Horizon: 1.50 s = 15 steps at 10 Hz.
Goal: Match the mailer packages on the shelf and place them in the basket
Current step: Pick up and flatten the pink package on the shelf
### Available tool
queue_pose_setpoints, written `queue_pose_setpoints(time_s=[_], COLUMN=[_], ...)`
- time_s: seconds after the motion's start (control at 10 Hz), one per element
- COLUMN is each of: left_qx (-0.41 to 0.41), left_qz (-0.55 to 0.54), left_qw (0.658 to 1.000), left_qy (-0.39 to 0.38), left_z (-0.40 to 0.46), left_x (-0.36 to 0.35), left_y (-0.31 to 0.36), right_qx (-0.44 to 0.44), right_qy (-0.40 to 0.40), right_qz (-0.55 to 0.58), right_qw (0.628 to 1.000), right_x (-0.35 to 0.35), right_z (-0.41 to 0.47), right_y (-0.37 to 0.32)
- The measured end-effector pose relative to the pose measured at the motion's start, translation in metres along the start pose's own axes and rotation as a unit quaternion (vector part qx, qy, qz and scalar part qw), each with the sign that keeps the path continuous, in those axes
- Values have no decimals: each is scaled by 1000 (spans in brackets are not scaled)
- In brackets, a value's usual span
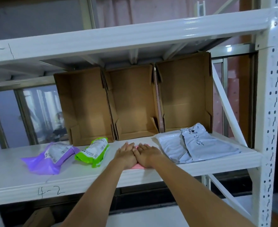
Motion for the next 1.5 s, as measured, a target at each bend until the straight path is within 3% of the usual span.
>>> queue_pose_setpoints(time_s=[0.1,0.2,0.3,0.5,0.6,0.7,0.8,0.9,1.0,1.1,1.2,1.3,1.4,1.5], left_qx=[9,43,83,192,256,302,338,308,239,264,145,78,61,64], left_qz=[-12,-53,-71,-112,-247,-530,-721,-774,-761,-658,-450,-217,-101,-80], left_qw=[1000,994,971,964,925,784,597,535,599,699,866,965,993,994], left_qy=[25,85,210,144,134,109,94,140,75,98,162,125,4,28], left_z=[-1,-4,-9,-26,-29,-31,-21,-27,-69,-56,-38,-46,-47,-43], left_x=[-3,-2,10,9,21,36,27,31,74,69,63,53,23,18], left_y=[-3,-8,-3,-6,-20,-22,-39,-35,36,59,57,70,63,61], right_qx=[-27,-30,-22,-25,-26,-34,-53,-64,-110,-146,-193,-233,-239,-200], right_qy=[88,119,42,-8,90,126,106,42,43,36,-6,11,104,182], right_qz=[-41,37,61,3,10,34,129,340,533,661,752,694,469,296], right_qw=[995,992,997,1000,996,991,985,937,838,735,630,681,844,916], right_x=[8,9,1,3,12,21,26,37,54,76,72,62,50,53], right_z=[-9,-21,-21,-22,-25,-35,-38,-42,-44,-49,-51,-52,-61,-65], right_y=[-3,-12,-9,-7,-12,-24,-33,-43,-42,-19,7,19,30,28])
Point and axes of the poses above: each hand's wrist, its own z-axis towards the middle knuckle, its own x-axis out of the back of the hand, y = z × x, the point moved 3 cm from there along z, towards the middle knuckle, and after that the axes turned 6 degrees about y, right-handed, at the moved point
